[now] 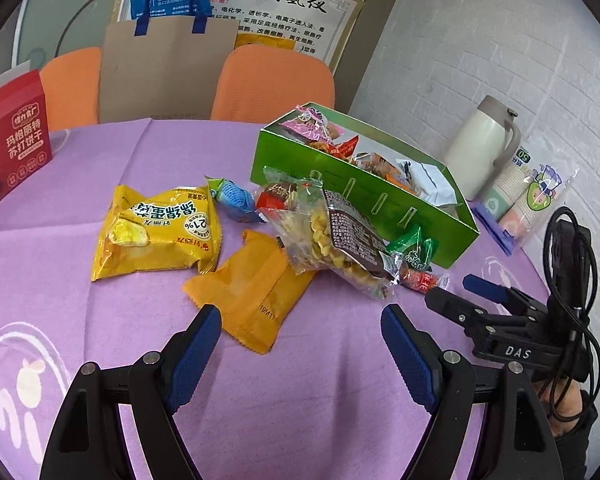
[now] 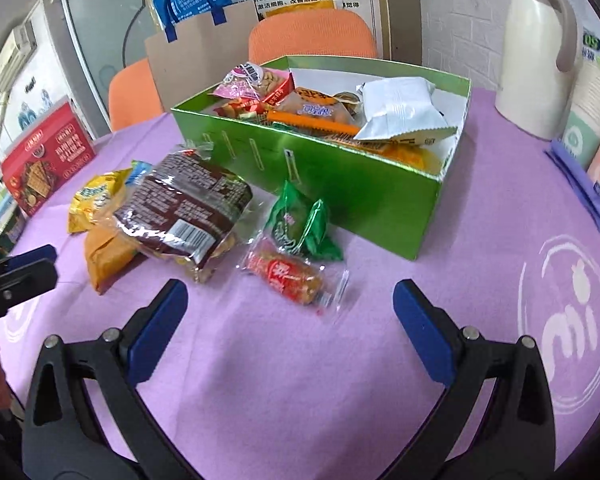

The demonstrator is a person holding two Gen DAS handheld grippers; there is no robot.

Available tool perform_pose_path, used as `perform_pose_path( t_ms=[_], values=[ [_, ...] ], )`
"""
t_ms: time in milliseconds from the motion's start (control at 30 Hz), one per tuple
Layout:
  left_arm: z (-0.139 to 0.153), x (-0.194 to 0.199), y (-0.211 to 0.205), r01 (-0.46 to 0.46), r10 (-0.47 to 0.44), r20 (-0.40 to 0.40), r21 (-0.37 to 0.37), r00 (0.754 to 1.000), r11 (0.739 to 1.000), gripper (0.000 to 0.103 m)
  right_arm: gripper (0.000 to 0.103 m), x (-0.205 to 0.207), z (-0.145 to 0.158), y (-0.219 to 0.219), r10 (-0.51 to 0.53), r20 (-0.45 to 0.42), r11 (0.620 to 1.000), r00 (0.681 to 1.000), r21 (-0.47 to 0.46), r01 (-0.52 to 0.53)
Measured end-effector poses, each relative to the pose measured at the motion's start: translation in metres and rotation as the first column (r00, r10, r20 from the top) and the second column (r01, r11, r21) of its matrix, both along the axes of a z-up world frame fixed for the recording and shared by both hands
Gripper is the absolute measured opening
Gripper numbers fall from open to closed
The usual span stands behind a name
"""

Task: Organize snacks
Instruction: 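Move both tools back toward the remaining snacks on the table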

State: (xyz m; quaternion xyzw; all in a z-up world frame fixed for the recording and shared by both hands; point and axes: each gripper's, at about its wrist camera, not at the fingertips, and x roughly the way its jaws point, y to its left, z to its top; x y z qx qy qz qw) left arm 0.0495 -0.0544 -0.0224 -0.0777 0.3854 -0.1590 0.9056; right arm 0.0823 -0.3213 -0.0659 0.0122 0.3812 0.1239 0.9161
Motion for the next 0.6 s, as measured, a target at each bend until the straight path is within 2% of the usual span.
perform_pose_path(
  t_ms=[67, 133, 200, 267, 333, 433, 467, 567, 600],
  values=[
    [-0.003, -0.001, 0.004, 0.002, -0.002, -0.006, -0.007, 1.0, 1.0, 0.084, 0.098, 0.005, -0.001, 0.002, 0.016, 0.006, 0.999, 1.0, -0.034, -0.016],
    [-0.005, -0.001, 0.006, 0.007, -0.007, -0.015, -0.024, 1.0, 1.0, 0.084, 0.096, 0.012, -0.005, 0.002, 0.03, -0.01, 0.999, 0.999, -0.03, -0.03],
    [-0.006, 0.0, 0.005, 0.019, -0.02, -0.018, -0.034, 1.0, 0.999, 0.084, 0.091, 0.018, -0.011, 0.002, 0.045, -0.044, 0.999, 0.998, -0.021, -0.046],
    [-0.006, -0.002, 0.002, 0.034, -0.035, -0.013, -0.031, 0.999, 0.999, 0.083, 0.071, 0.016, -0.012, 0.005, 0.067, -0.056, 0.998, 0.996, -0.012, -0.068],
    [-0.006, -0.002, 0.001, 0.042, -0.042, -0.011, -0.029, 0.999, 0.999, 0.083, 0.068, 0.01, -0.012, 0.009, 0.097, -0.067, 0.995, 0.993, 0.007, -0.097],
    [-0.007, -0.002, 0.005, 0.045, -0.045, -0.015, -0.032, 0.999, 0.998, 0.083, 0.061, -0.006, -0.007, 0.015, 0.242, -0.096, 0.959, 0.965, 0.175, -0.223],
    [-0.008, -0.002, 0.007, 0.045, -0.045, -0.015, -0.031, 0.999, 0.999, 0.083, 0.06, -0.011, -0.004, 0.017, 0.271, -0.089, 0.949, 0.958, 0.19, -0.251],
    [-0.01, -0.005, 0.019, 0.023, -0.024, -0.02, -0.032, 1.0, 0.999, 0.083, 0.06, -0.02, 0.003, 0.023, 0.235, -0.06, 0.969, 0.97, 0.092, -0.23],
    [-0.011, -0.005, 0.026, 0.004, -0.004, -0.022, -0.039, 1.0, 0.999, 0.083, 0.06, -0.019, 0.003, 0.022, 0.228, -0.058, 0.971, 0.972, 0.087, -0.223]
  ],
)
